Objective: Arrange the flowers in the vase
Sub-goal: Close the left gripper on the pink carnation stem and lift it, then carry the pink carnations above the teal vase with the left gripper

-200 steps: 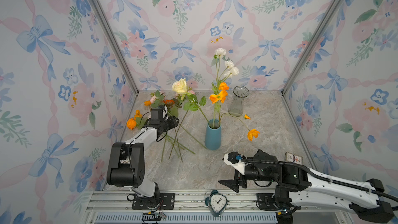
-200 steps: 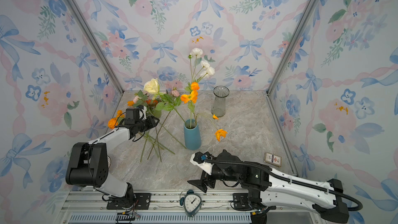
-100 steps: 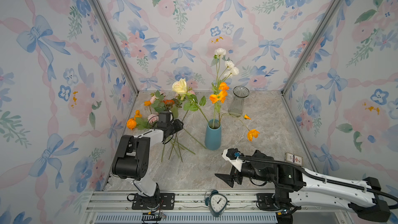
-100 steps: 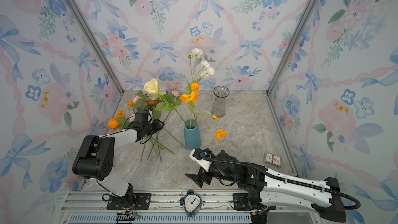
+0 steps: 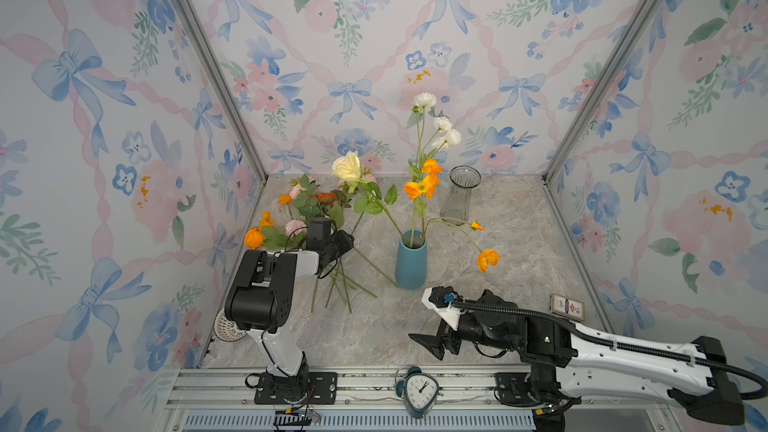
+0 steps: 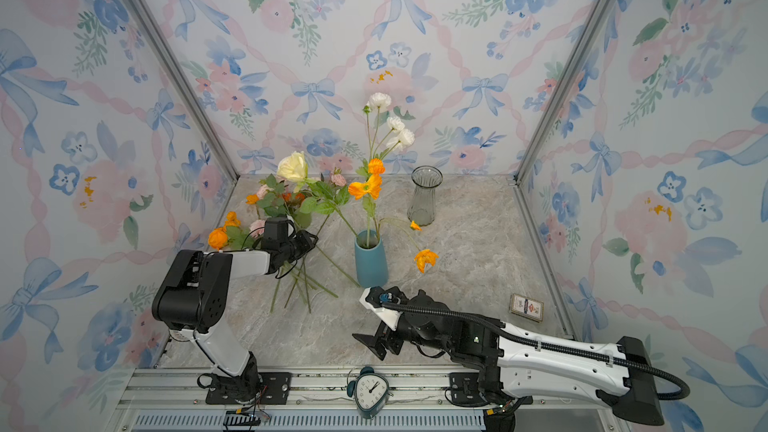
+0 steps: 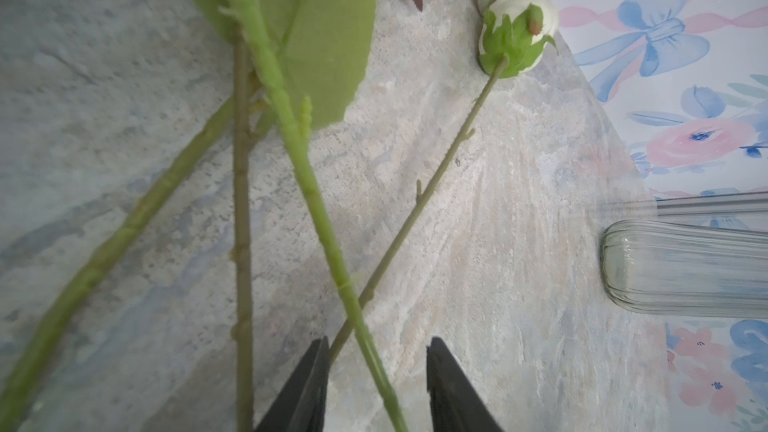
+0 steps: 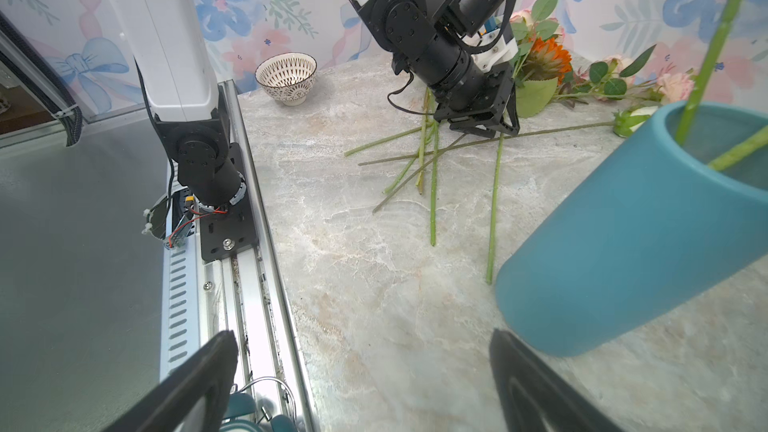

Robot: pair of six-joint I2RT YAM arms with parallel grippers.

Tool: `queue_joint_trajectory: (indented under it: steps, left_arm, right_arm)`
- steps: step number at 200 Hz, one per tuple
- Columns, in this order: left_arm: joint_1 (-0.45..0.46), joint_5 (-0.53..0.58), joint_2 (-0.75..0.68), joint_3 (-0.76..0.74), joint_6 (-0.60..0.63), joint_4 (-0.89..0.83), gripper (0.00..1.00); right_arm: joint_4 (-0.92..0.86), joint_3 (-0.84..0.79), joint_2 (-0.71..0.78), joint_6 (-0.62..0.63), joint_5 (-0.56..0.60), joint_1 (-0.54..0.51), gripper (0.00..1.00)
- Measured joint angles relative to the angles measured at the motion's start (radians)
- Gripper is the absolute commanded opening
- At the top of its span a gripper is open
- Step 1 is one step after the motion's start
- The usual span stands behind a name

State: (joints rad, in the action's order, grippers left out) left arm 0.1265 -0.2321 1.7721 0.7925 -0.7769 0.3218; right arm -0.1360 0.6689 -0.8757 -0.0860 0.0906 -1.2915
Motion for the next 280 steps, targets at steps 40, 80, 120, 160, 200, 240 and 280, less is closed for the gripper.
queue_joint_trajectory:
  steps: [40, 80, 120, 160, 200, 240, 280]
  left_arm:
    - [0.0, 0.0, 0.007, 0.005, -0.026, 0.033, 0.19]
    - [0.0, -0.014, -0.002, 0.003, -0.046, 0.059, 0.0]
    - [0.0, -0.03, -0.171, -0.044, -0.039, 0.058, 0.0]
    - [-0.003, 0.021, -0.465, -0.085, 0.014, 0.013, 0.0]
    - [-0.003, 0.149, -0.722, -0.085, 0.134, -0.107, 0.0]
    - [-0.003, 0.242, -0.935, -0.087, 0.211, -0.175, 0.0]
    - [0.034, 0.24, -1.164, -0.09, 0.288, -0.141, 0.0]
  right_arm:
    - [0.011, 0.0, -0.011, 0.009, -0.001, 0.0, 0.97]
    - [0.031, 0.0, -0.052, 0.066, -0.05, 0.03, 0.97]
    - [0.044, 0.044, -0.114, 0.162, -0.18, 0.147, 0.97]
    - [0.172, 0.018, -0.129, 0.253, -0.277, 0.196, 0.97]
    - [0.314, -0.168, -0.071, 0.255, -0.298, 0.231, 0.97]
    - [0.412, -0.197, -0.029, 0.251, -0.304, 0.231, 0.97]
    - [0.509, -0.251, -0.029, 0.247, -0.259, 0.231, 0.97]
